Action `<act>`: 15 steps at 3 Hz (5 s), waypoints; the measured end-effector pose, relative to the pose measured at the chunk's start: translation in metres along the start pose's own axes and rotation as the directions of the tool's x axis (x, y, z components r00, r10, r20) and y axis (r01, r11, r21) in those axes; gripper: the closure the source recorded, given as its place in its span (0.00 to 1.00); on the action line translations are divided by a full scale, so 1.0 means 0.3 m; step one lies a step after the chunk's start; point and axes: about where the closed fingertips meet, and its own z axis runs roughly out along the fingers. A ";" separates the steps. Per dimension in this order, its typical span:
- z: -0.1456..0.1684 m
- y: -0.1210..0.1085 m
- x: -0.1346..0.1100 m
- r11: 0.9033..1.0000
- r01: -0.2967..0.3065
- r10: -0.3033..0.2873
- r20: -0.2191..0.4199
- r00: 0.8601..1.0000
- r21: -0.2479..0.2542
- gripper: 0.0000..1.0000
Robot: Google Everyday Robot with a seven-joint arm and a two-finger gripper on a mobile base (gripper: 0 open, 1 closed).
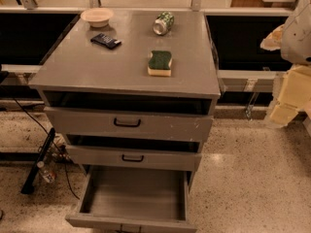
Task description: Place sponge into bottom drawer
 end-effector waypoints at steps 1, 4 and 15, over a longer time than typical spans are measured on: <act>0.000 0.000 0.000 1.000 0.000 0.000 0.000 1.000 0.000 0.00; 0.138 -0.182 -0.186 0.998 0.063 -0.062 0.034 0.997 -0.013 0.00; 0.505 -0.623 -0.747 0.989 0.145 -0.136 0.289 0.948 -0.009 0.00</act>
Offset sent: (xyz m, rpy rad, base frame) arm 0.0607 0.0296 -0.0114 0.0225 -0.0056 0.0467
